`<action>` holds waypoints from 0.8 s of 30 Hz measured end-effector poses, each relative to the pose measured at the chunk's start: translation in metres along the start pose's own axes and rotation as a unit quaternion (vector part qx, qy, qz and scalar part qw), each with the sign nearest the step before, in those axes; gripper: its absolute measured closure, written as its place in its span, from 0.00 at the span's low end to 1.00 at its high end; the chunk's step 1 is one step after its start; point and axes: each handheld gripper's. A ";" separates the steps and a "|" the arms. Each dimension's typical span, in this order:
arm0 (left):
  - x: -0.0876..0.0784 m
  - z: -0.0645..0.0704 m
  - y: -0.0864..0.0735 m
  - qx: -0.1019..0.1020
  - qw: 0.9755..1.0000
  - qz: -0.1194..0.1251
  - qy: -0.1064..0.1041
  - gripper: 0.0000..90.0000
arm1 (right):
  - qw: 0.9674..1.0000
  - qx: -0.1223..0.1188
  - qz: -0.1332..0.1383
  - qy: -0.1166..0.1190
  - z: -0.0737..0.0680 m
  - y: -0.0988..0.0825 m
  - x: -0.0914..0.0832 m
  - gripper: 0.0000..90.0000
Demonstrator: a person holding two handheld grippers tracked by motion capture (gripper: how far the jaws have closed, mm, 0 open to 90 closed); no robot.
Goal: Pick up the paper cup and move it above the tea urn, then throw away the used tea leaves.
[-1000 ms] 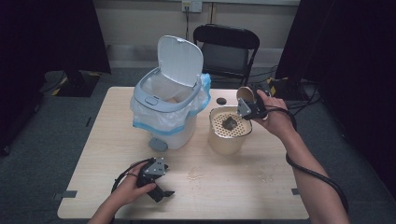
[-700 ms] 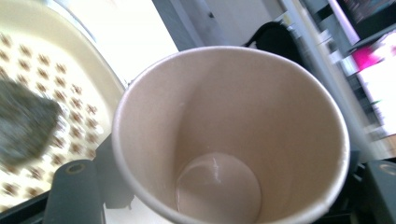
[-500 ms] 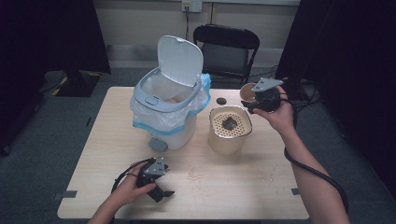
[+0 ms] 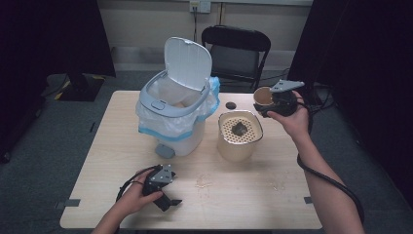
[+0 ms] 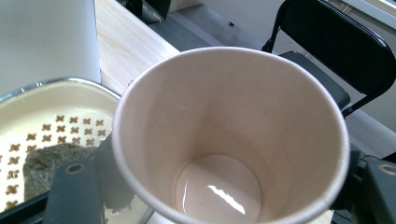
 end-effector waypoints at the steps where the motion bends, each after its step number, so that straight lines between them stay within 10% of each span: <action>1: 0.000 0.000 0.000 0.000 1.000 0.001 0.001 0.00 | 1.000 0.001 0.000 0.000 0.000 0.000 0.000 0.28; 24: 0.000 0.000 0.000 0.002 1.000 0.001 0.001 0.00 | 0.999 0.017 -0.003 0.046 -0.015 0.015 -0.006 0.28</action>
Point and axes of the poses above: each handheld gripper's, and its own axes: x roughly forward along the jaws, y roughly out of its top, z roughly to its right, and after that the axes turned 11 degrees about x, right-handed
